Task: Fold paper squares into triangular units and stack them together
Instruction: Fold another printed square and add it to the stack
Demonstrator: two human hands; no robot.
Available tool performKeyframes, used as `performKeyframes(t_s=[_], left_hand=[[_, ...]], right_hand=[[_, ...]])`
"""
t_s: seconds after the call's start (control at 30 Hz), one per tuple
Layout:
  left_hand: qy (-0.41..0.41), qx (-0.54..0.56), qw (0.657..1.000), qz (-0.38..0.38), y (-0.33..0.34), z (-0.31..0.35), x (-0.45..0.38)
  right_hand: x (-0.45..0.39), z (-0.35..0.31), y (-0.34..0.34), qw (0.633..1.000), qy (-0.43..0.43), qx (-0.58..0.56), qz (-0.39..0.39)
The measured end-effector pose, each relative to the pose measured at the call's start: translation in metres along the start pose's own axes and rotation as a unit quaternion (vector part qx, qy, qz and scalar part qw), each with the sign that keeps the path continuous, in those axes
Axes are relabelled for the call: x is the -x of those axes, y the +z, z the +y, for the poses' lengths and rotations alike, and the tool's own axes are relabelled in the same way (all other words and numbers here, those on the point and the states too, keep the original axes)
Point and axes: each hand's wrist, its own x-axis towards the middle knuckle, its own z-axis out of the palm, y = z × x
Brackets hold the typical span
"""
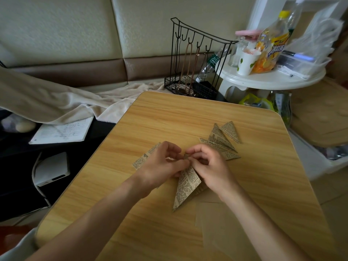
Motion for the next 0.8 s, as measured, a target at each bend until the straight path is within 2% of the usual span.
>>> performKeyframes(t_s=[0.2,0.43,0.6,0.8], left_hand=[[-0.016,0.049,0.999,-0.003,0.0004,0.0033,-0.0011],[-0.039,0.027,0.999,0.002,-0.0024,-0.0002,-0.0032],[-0.016,-0.052,0.998,0.022,-0.0072,-0.0032,-0.0016],[-0.009,-0.038,0.999,0.032,-0.0083,-0.0052,-0.0049]], right_hand=[[-0.0010,0.0019,0.0004,0.999,-0.033,0.009,-0.022],[-0.0022,0.0068,0.0017,0.998,-0.034,0.029,-0.033],[-0.0013,0.0065,0.0011,0.999,-0.019,0.042,-0.024],[-0.0013,0.0050,0.0013,0.998,-0.026,0.046,-0.023]])
